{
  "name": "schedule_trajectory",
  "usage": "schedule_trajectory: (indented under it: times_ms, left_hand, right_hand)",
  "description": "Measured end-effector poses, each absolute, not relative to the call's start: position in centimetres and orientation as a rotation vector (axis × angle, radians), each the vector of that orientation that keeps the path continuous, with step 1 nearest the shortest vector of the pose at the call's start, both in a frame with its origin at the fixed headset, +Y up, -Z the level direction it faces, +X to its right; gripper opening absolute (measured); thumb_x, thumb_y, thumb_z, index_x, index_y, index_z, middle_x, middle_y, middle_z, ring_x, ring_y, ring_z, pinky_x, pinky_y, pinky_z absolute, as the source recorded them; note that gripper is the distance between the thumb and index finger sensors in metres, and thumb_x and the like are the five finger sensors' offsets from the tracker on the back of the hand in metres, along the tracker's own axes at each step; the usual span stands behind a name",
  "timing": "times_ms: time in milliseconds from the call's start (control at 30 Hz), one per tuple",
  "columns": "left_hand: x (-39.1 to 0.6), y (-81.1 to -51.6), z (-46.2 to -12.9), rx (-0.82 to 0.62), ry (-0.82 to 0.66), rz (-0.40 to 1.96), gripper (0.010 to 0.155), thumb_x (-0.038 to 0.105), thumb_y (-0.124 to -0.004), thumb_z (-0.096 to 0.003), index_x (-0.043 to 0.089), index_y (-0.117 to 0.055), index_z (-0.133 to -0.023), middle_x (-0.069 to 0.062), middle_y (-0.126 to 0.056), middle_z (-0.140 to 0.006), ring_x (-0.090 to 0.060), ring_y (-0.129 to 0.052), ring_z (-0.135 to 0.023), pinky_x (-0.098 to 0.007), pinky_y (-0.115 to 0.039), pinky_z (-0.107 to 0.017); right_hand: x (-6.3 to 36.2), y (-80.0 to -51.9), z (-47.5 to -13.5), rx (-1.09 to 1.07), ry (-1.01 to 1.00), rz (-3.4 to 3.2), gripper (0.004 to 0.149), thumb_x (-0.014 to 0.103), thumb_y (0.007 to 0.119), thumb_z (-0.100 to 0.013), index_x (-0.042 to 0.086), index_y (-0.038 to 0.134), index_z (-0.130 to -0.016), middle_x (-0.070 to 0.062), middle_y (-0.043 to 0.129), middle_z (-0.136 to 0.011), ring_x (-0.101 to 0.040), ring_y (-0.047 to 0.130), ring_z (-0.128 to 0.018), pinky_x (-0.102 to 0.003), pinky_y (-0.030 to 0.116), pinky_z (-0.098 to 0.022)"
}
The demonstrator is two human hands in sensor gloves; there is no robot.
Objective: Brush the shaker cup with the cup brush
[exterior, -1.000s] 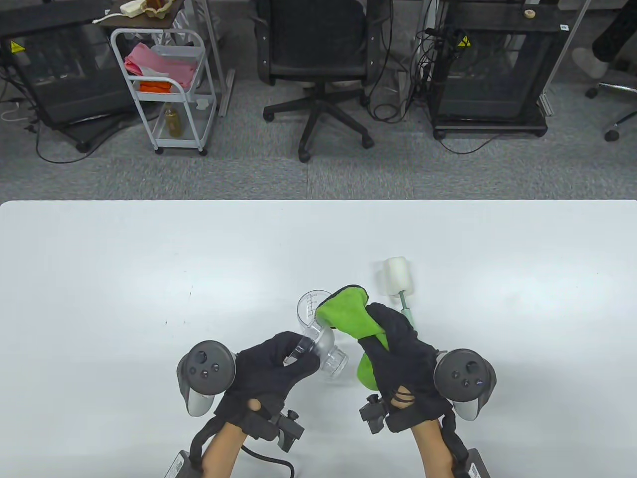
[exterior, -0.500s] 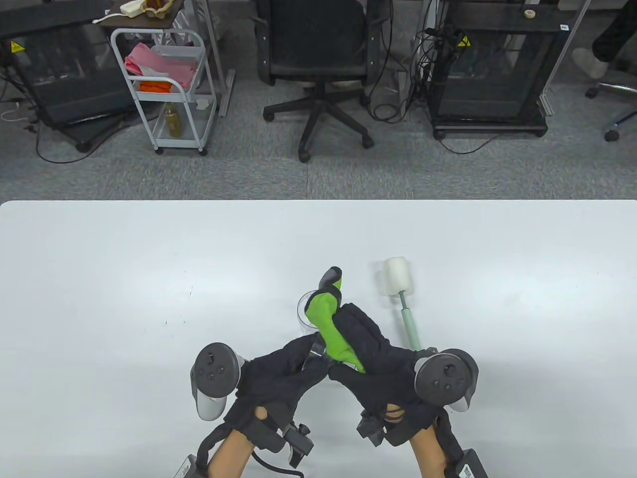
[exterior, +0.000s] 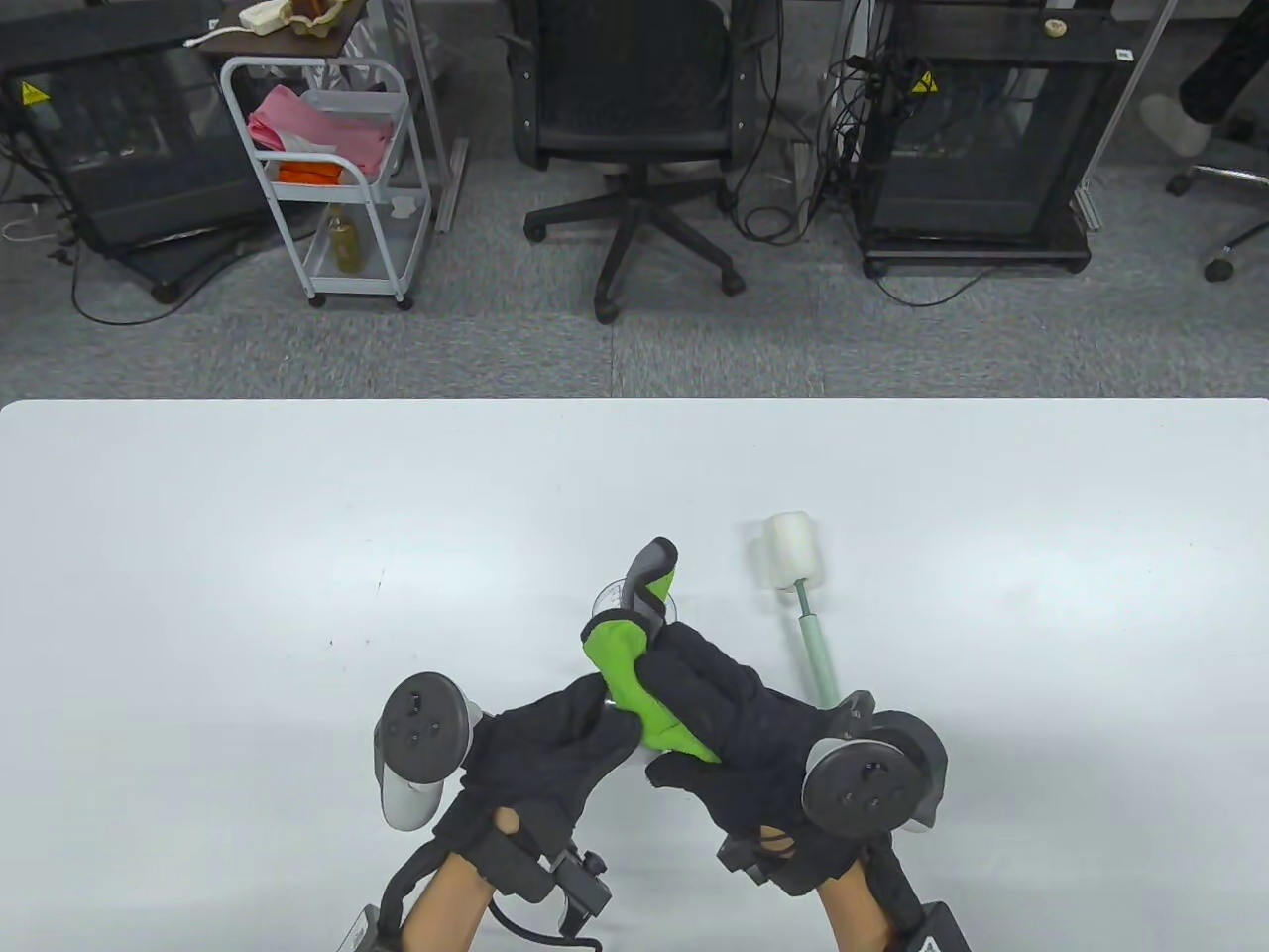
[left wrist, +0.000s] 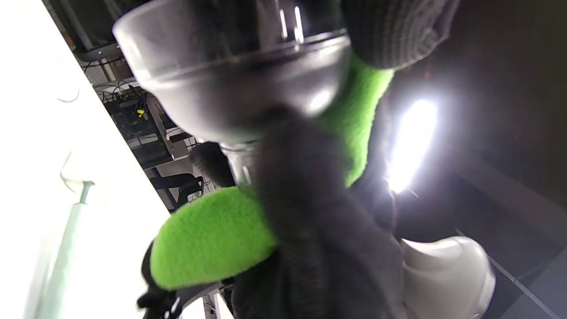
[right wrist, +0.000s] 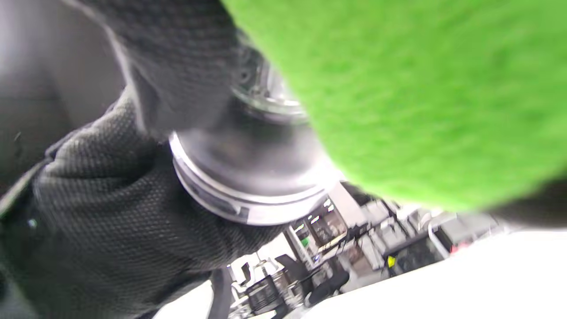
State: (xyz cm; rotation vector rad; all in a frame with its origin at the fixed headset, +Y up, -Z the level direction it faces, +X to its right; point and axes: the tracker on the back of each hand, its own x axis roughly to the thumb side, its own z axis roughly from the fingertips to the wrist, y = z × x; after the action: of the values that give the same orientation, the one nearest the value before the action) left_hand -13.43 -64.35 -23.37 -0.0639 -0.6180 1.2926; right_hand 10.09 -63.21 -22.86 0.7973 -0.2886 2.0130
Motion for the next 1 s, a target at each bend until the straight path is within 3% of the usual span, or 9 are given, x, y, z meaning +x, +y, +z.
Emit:
schedule_trajectory:
  times_ms: [200,333,500,567,633,733,767,867,1000]
  left_hand:
    - [-13.3,-63.4,-22.5,0.178,-0.734,1.113,0.053,0.046,-0.076,-0.0414,0.029,-0.083,-0.091,0.004,-0.101,-0.086,-0.022,-0.103,-0.082,-0.047,-0.056,-0.074]
    - [-12.9,-63.2,-22.2,0.148,-0.757,1.087,0.054,0.049,-0.075,-0.0456,0.027,-0.077,-0.095,0.002,-0.097,-0.090,-0.023,-0.099,-0.086,-0.049,-0.052,-0.074]
    - [-13.2,-64.4,-23.3,-0.087,-0.568,1.319,0.058,0.053,-0.070,-0.0491,0.016,-0.081,-0.092,-0.004,-0.101,-0.077,-0.027,-0.105,-0.069,-0.058,-0.060,-0.068]
    - [-13.5,-64.3,-23.3,-0.073,-0.572,1.353,0.056,0.048,-0.071,-0.0494,0.013,-0.082,-0.091,-0.008,-0.101,-0.076,-0.030,-0.104,-0.067,-0.060,-0.057,-0.068]
    - [-13.6,-64.0,-23.1,-0.014,-0.644,1.255,0.054,0.048,-0.071,-0.0475,0.020,-0.083,-0.092,-0.003,-0.101,-0.079,-0.027,-0.104,-0.071,-0.056,-0.058,-0.070]
    - [-13.2,-63.2,-22.5,0.126,-0.712,1.130,0.051,0.048,-0.074,-0.0430,0.032,-0.084,-0.090,0.006,-0.100,-0.086,-0.021,-0.102,-0.081,-0.050,-0.056,-0.073]
    - [-13.1,-63.1,-22.4,0.139,-0.725,1.101,0.051,0.048,-0.072,-0.0432,0.033,-0.082,-0.091,0.007,-0.099,-0.087,-0.021,-0.101,-0.083,-0.049,-0.055,-0.074]
    - [-12.9,-63.2,-22.3,0.145,-0.755,1.115,0.051,0.050,-0.073,-0.0473,0.031,-0.078,-0.094,0.005,-0.096,-0.089,-0.022,-0.098,-0.086,-0.050,-0.052,-0.074]
    - [-13.0,-64.2,-23.1,-0.050,-0.565,1.259,0.059,0.057,-0.067,-0.0486,0.017,-0.081,-0.091,-0.003,-0.101,-0.076,-0.026,-0.105,-0.067,-0.058,-0.060,-0.068]
  right_hand:
    - [10.5,-65.4,-24.1,0.603,0.087,1.654,0.088,0.048,0.086,-0.040,0.002,0.045,-0.103,-0.040,0.071,-0.090,-0.043,0.102,-0.057,-0.040,0.096,-0.038]
    - [10.7,-63.8,-23.5,0.737,-0.167,1.811,0.086,0.043,0.091,-0.035,0.010,0.051,-0.104,-0.036,0.073,-0.092,-0.041,0.102,-0.056,-0.039,0.096,-0.038]
    - [9.7,-62.0,-21.7,0.892,-0.566,2.199,0.086,0.037,0.099,-0.026,0.027,0.059,-0.101,-0.023,0.072,-0.099,-0.038,0.098,-0.063,-0.038,0.093,-0.044]
    - [9.7,-62.3,-22.1,0.846,-0.483,2.149,0.084,0.041,0.096,-0.029,0.026,0.057,-0.102,-0.024,0.072,-0.098,-0.037,0.099,-0.062,-0.036,0.093,-0.043]
    - [10.1,-63.3,-22.9,0.740,-0.294,1.974,0.080,0.047,0.089,-0.037,0.021,0.054,-0.104,-0.029,0.071,-0.097,-0.038,0.099,-0.060,-0.036,0.094,-0.042]
    - [10.7,-65.2,-23.9,0.596,0.007,1.674,0.086,0.053,0.085,-0.040,0.009,0.048,-0.104,-0.035,0.075,-0.090,-0.035,0.103,-0.054,-0.035,0.096,-0.036]
    - [10.6,-65.4,-24.0,0.591,0.019,1.602,0.086,0.051,0.086,-0.040,0.008,0.048,-0.104,-0.037,0.073,-0.089,-0.037,0.102,-0.053,-0.037,0.095,-0.036]
    - [10.8,-64.4,-23.7,0.657,-0.109,1.717,0.085,0.048,0.089,-0.037,0.012,0.053,-0.104,-0.036,0.074,-0.090,-0.036,0.102,-0.052,-0.036,0.094,-0.035]
    - [9.9,-62.2,-22.0,0.879,-0.483,2.134,0.085,0.039,0.098,-0.028,0.028,0.058,-0.102,-0.023,0.071,-0.099,-0.038,0.098,-0.059,-0.038,0.091,-0.042]
